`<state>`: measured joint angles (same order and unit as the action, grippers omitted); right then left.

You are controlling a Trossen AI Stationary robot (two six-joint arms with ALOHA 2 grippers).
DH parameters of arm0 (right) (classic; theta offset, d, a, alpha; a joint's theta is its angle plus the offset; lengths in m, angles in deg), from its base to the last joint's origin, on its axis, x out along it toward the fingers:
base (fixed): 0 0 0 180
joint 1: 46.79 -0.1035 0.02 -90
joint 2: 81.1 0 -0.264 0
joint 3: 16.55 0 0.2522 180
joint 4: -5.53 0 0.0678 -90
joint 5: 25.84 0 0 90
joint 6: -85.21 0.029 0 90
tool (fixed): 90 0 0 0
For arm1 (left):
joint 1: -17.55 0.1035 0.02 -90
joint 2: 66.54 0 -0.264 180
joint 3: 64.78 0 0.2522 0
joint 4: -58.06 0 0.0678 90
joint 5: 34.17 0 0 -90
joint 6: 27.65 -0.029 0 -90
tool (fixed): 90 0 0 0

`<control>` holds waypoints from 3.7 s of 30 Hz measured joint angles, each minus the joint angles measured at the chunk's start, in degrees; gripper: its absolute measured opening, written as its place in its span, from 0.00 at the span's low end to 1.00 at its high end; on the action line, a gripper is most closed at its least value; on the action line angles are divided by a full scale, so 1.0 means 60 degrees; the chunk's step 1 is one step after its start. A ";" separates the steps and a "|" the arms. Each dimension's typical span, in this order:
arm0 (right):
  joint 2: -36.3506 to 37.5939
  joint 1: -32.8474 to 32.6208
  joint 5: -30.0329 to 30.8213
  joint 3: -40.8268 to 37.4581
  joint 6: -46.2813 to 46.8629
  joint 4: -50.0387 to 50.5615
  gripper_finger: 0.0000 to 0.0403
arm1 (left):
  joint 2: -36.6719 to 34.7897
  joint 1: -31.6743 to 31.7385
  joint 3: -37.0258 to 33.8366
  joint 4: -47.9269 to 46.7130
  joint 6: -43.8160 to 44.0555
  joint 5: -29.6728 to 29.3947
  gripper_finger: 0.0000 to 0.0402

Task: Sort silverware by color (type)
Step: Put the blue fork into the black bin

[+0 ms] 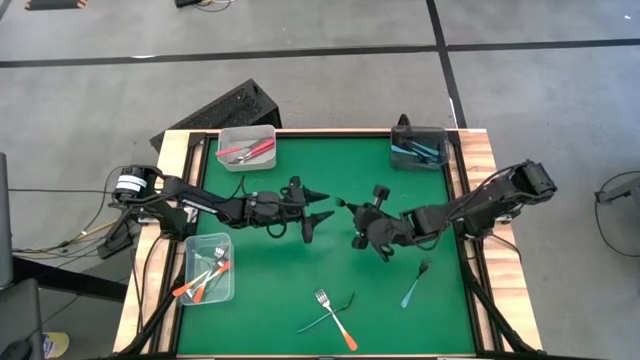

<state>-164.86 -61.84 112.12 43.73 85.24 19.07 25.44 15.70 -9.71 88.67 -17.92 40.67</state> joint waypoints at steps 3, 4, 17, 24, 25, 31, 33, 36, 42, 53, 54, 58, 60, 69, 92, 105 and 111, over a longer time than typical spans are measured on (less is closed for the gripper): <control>0.0000 0.0040 -0.0012 0.0000 -0.0406 -0.0492 0.04 | 0.0000 0.0071 0.0064 0.0005 -0.0047 0.0012 0.58; 0.0000 0.0040 -0.0027 0.0000 -0.0533 -0.0644 0.04 | 0.0000 0.0101 0.0097 0.0005 -0.0074 0.0002 0.58; -0.0004 0.0033 -0.0127 0.0000 -0.1020 -0.1080 0.04 | 0.0000 0.0379 0.0380 -0.0339 -0.0283 -0.0089 0.56; -0.0004 0.0039 -0.0153 0.0000 -0.1077 -0.1084 0.04 | 0.0004 0.0503 0.0380 -0.0490 -0.0325 -0.0206 0.28; -0.0004 0.0040 -0.0153 0.0000 -0.1082 -0.1083 0.04 | 0.0004 0.0507 0.0380 -0.0489 -0.0401 -0.0184 0.23; 0.0000 0.0040 -0.0153 0.0000 -0.1078 -0.1054 0.07 | 0.0004 0.0518 0.0380 -0.0549 -0.0880 -0.0195 0.02; 0.0000 0.0038 -0.0189 0.0000 -0.1065 -0.1051 0.07 | 0.0004 0.0518 0.0376 -0.0552 -0.1026 -0.0192 0.02; 0.0000 0.0033 -0.0221 0.0000 -0.0794 -0.1047 0.09 | 0.0004 0.0520 0.0376 -0.0628 -0.1174 -0.0195 0.01; 0.0000 0.0186 -0.0669 0.0000 0.0560 -0.1008 0.17 | 0.0004 0.0512 0.0376 -0.0760 -0.1547 -0.0059 0.00; -0.0004 0.1240 -0.4016 0.0000 0.2247 -0.0689 0.32 | 0.0004 0.0173 0.0376 -0.0673 -0.2841 0.0635 0.00; -0.0004 0.1279 -0.4029 0.0000 0.2265 -0.0683 0.32 | 0.0004 0.0165 0.0376 -0.0679 -0.2848 0.0645 0.00; 0.0025 0.1286 -0.4063 0.0000 0.2273 -0.0674 0.26 | 0.0004 0.0161 0.0376 -0.0810 -0.2851 0.0667 0.00; 0.0025 0.1261 -0.4073 0.0000 0.2273 -0.0677 0.23 | 0.0004 0.0164 0.0376 -0.0903 -0.2858 0.0668 0.00; 0.0033 0.1300 -0.4534 0.0000 0.2645 -0.0673 0.20 | 0.0004 0.0154 0.0376 -0.1133 -0.3094 0.0657 0.00; 0.0120 0.1678 -0.4957 0.0022 0.2037 0.0096 0.04 | 0.0007 0.0154 0.0364 -0.1496 -0.3077 0.0415 0.00; 0.2231 0.3154 -0.1468 -0.0007 -0.2012 0.4390 0.04 | -0.0004 0.0179 0.0369 -0.3103 -0.2367 -0.1805 0.19; 0.3202 0.5057 -0.1643 -0.0015 -0.3716 0.4656 0.04 | -0.0004 0.0183 0.0369 -0.3286 -0.2335 -0.1842 0.22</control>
<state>-145.65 -31.50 102.26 43.64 62.95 47.01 25.42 16.80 -7.50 68.95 -31.93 29.61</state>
